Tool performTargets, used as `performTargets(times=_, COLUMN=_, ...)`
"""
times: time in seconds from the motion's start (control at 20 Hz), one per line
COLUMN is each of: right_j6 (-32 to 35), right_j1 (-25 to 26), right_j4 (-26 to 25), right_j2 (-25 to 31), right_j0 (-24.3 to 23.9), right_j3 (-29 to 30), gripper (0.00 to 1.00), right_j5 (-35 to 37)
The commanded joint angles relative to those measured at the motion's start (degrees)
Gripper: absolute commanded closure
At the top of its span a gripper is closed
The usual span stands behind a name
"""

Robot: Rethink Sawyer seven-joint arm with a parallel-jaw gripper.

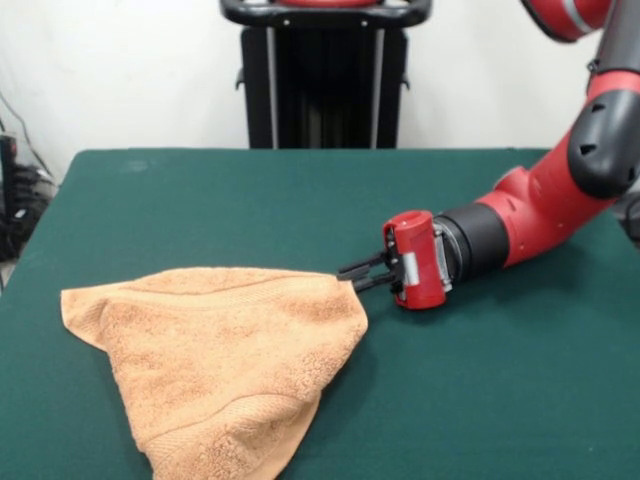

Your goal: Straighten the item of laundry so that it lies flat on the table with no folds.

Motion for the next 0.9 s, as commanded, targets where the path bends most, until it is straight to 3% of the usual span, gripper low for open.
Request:
performTargets(times=0.05, right_j6=19.79, right_j1=6.6, right_j4=9.69, right_j2=5.41, right_j0=-0.68, right_j3=-12.69, gripper=1.0, right_j5=3.17)
performTargets(times=0.35, right_j6=18.49, right_j1=5.04, right_j4=10.49, right_j2=9.3, right_j0=1.01, right_j3=-11.48, gripper=1.0, right_j5=-0.09)
performTargets(times=0.7, right_j6=14.17, right_j1=0.3, right_j4=10.87, right_j2=18.11, right_j0=4.09, right_j3=-9.41, gripper=1.0, right_j5=-2.82)
performTargets(times=0.9, right_j6=16.03, right_j1=0.57, right_j4=11.07, right_j2=16.53, right_j0=3.59, right_j3=-11.71, gripper=1.0, right_j5=1.05)
